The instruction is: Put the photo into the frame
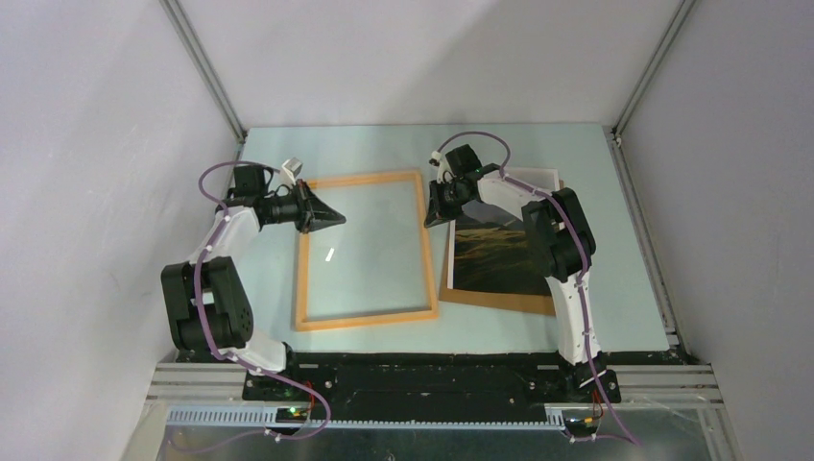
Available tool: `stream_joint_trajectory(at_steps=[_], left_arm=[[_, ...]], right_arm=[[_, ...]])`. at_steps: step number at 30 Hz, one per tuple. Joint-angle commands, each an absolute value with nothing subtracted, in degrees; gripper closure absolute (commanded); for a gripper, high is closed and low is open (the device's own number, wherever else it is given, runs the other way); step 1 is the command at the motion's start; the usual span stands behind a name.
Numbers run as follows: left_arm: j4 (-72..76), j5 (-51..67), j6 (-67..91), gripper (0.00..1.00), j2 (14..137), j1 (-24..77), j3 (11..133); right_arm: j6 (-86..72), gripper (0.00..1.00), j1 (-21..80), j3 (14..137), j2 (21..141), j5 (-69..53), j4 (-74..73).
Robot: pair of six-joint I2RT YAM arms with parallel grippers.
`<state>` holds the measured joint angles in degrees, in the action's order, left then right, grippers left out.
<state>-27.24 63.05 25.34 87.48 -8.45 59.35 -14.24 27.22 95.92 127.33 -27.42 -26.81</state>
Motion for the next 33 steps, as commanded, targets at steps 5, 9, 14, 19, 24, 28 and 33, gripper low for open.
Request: stream_joint_trajectory(at_steps=[5, 9, 14, 19, 24, 28, 33], left_arm=[[-25.2, 67.9, 27.5, 1.00, 87.6, -8.7, 59.3], [-24.7, 68.3, 28.0, 1.00, 87.8, -9.4, 59.1], [-24.3, 68.3, 28.3, 1.00, 88.7, -10.8, 58.0], [-24.3, 67.9, 27.9, 1.00, 89.6, -11.0, 57.7], [-24.1, 67.0, 26.7, 1.00, 90.4, -11.0, 57.0], [-24.2, 66.2, 25.5, 1.00, 90.5, -11.1, 56.1], [-24.1, 65.2, 23.5, 1.00, 90.5, -11.1, 55.2]], right_arm=[[-11.7, 0.89, 28.7, 95.9, 130.2, -25.0, -28.2], [-11.4, 0.90, 28.6, 95.4, 130.1, -24.8, -28.0], [-11.4, 0.90, 27.8, 93.9, 129.4, -26.4, -26.4], [-11.2, 0.90, 27.7, 93.3, 129.2, -27.4, -26.1], [-11.2, 0.90, 28.0, 93.2, 129.0, -27.7, -25.9], [-11.3, 0.90, 28.0, 93.1, 129.0, -28.0, -25.9], [-11.2, 0.91, 28.4, 93.1, 129.1, -28.0, -25.8]])
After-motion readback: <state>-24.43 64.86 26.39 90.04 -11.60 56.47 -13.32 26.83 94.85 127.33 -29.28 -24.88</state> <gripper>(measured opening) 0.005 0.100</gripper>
